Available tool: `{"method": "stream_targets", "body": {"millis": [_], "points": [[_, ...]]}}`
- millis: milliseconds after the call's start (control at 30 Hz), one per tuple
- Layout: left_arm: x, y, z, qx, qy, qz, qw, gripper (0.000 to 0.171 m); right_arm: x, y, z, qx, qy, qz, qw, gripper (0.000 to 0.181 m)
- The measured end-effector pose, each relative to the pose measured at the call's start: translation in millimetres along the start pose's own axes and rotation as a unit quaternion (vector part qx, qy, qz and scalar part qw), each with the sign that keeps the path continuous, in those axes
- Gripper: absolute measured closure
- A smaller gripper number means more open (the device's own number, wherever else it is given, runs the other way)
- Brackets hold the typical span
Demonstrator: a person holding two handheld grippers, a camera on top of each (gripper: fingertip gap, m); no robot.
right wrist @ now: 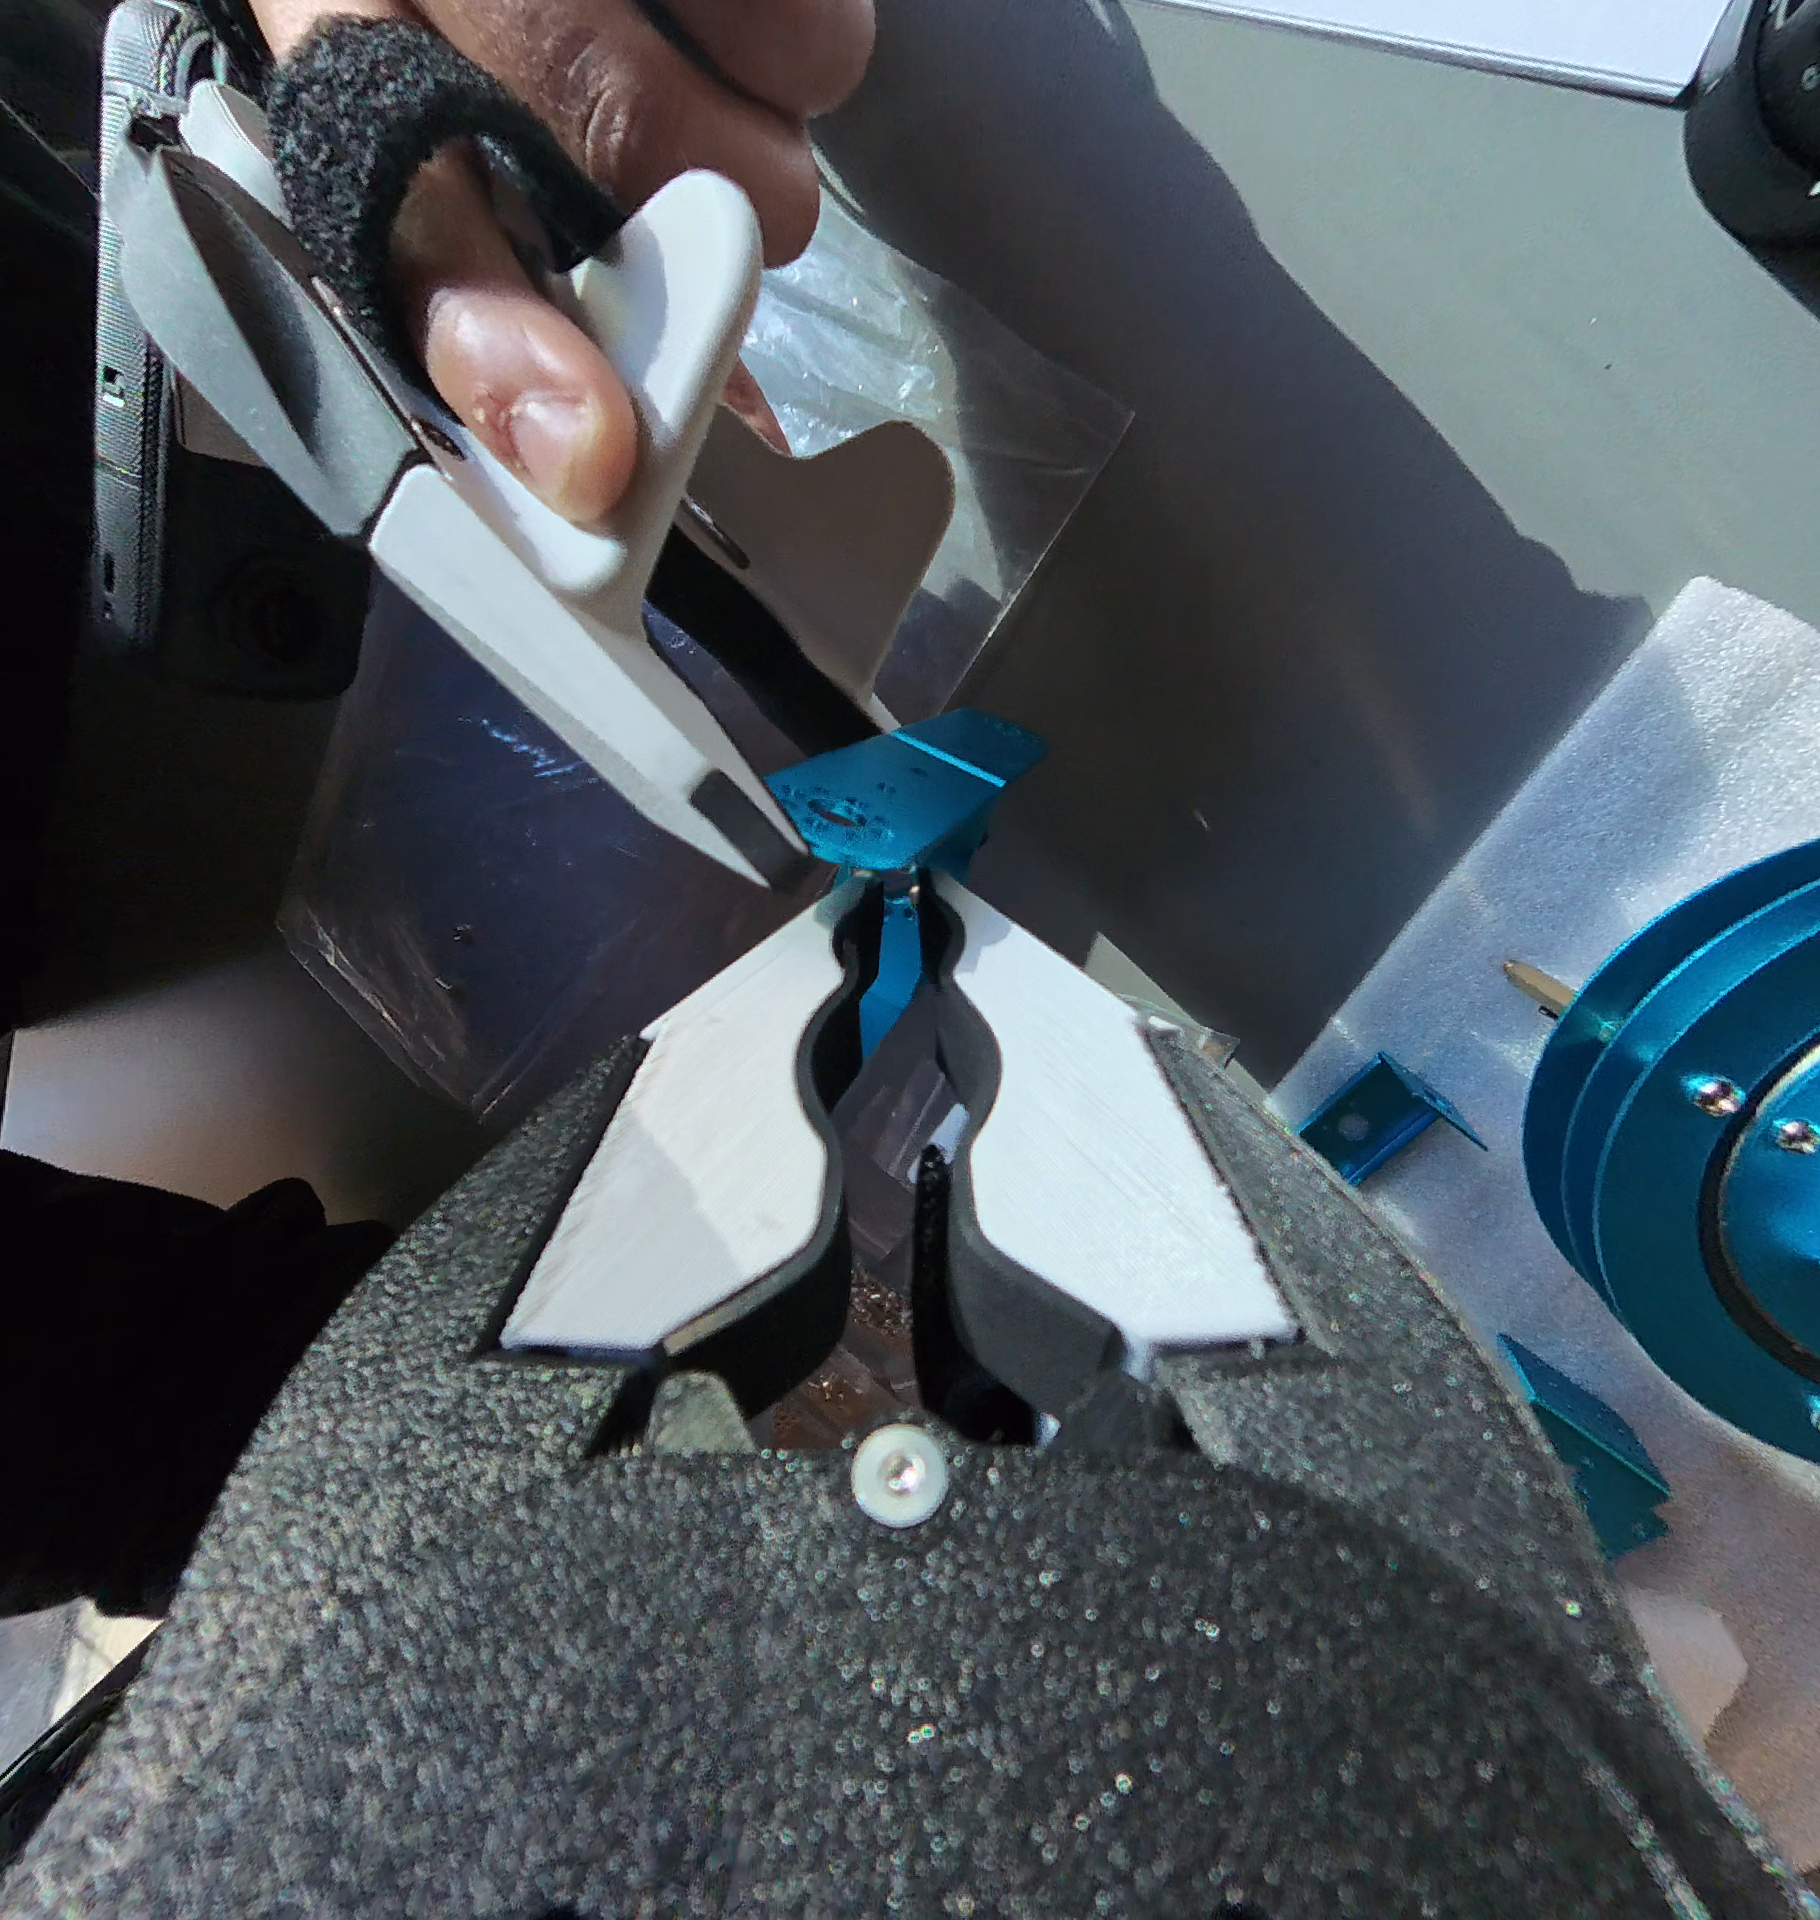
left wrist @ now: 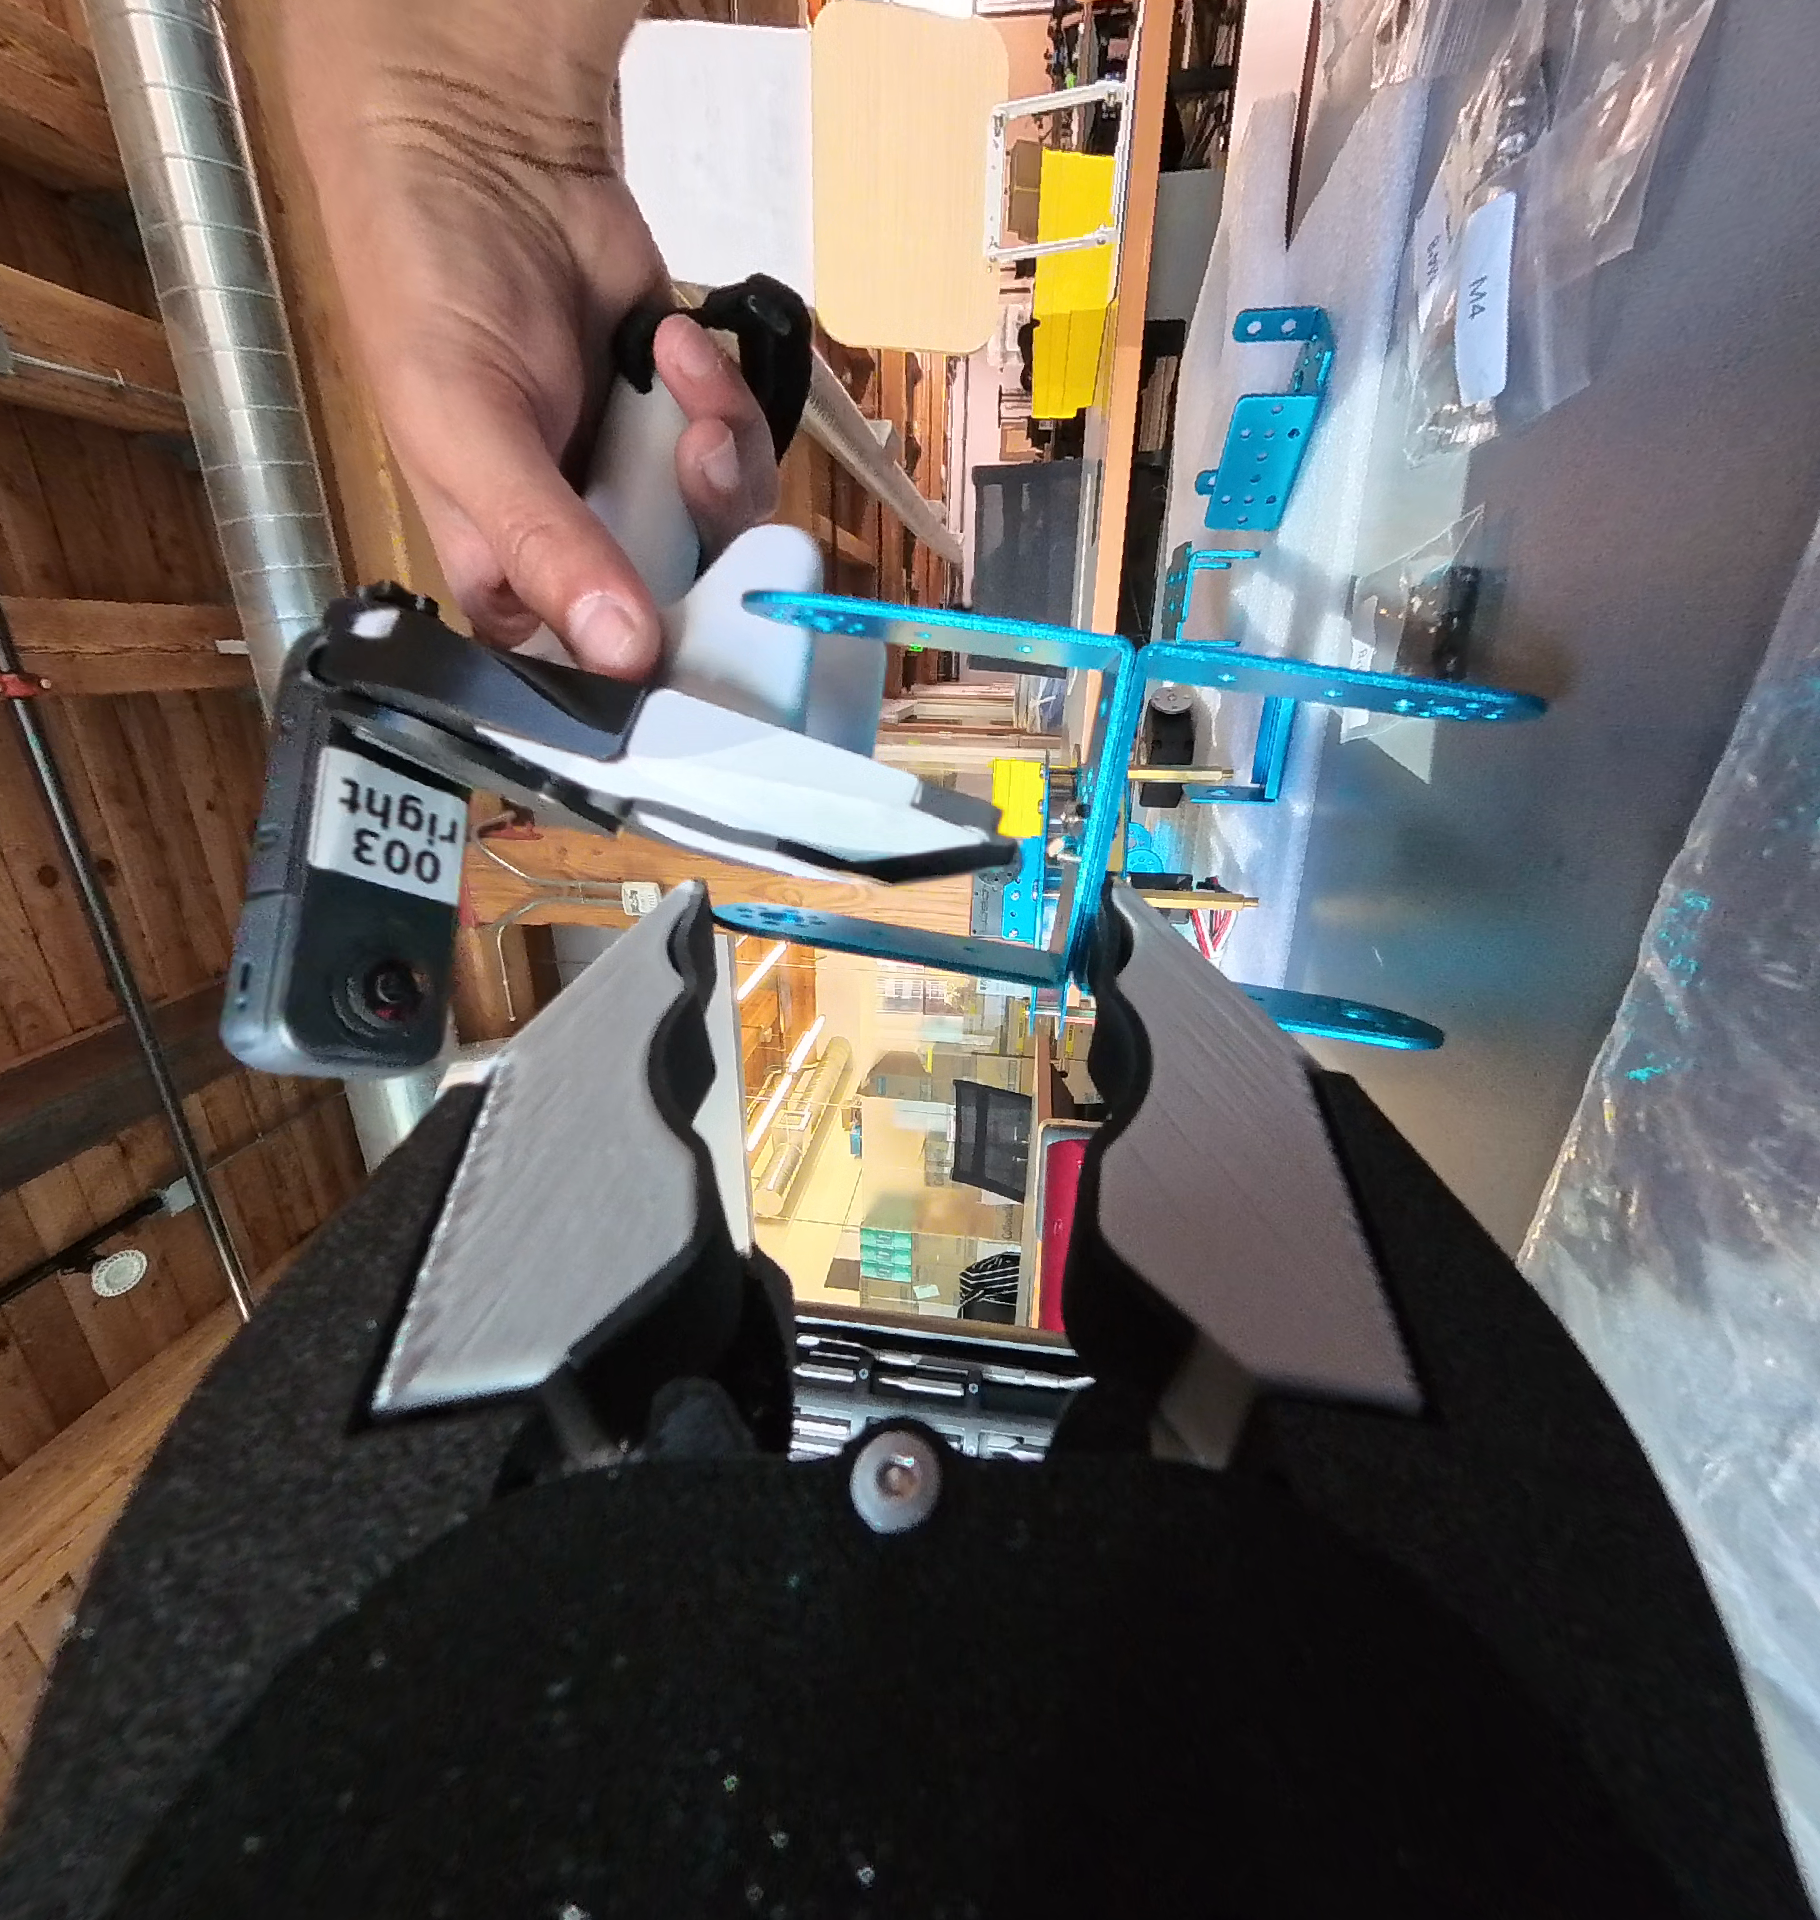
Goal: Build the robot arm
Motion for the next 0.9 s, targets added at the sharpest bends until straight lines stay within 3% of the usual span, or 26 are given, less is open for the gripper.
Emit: {"method": "stream_targets", "body": {"millis": [133, 233, 400, 500, 600, 667, 733, 833, 900], "points": [[-0.6, -1.7, 0.1, 0.003, -0.002, -0.001, 1.000, 0.100, -9.1, -4.5, -22.3, -0.040, 0.031, -0.004, 0.999, 0.174], [-6.4, -5.3, 1.6, 0.004, -0.012, -0.014, 1.000, 0.100, -13.7, -7.9, -54.4, -0.127, 0.108, -0.034, 0.985, 0.169], [-20.2, -13.7, 6.2, 0.002, -0.036, -0.036, 0.999, 0.100, -29.0, -19.8, -77.9, -0.213, 0.281, -0.126, 0.927, 0.128], [-28.9, -16.3, 7.5, 0.000, -0.052, -0.039, 0.998, 0.100, -45.5, -21.9, -53.8, -0.202, 0.321, -0.135, 0.916, 0.114], [-36.0, -20.1, 9.0, -0.008, -0.065, -0.054, 0.996, 0.100, -50.6, -17.5, -15.6, -0.182, 0.307, -0.096, 0.929, 0.100], [-40.7, -24.0, 11.0, -0.011, -0.074, -0.067, 0.995, 0.100, -45.6, -14.6, 5.6, -0.180, 0.345, -0.086, 0.917, 0.101], [-43.8, -27.9, 11.7, -0.017, -0.077, -0.083, 0.993, 0.100, -39.9, -9.8, 19.2, -0.179, 0.383, -0.072, 0.903, 0.118], [-48.4, -34.7, 12.1, -0.017, -0.082, -0.107, 0.991, 0.100, -34.1, -8.6, 20.4, -0.174, 0.418, -0.068, 0.889, 0.129], [-51.8, -38.9, 12.4, -0.022, -0.084, -0.135, 0.987, 0.100, -33.4, -9.1, 19.3, -0.172, 0.418, -0.064, 0.889, 0.124]]}}
Point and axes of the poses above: each gripper's, where its closed fingertips meet, z out along the fingers, x out of its top, y = z × x across the jaws, the point moved 9 cm from there along -z, back along the fingers, and after that the axes turned 13 degrees about x, right-handed, at the moved point
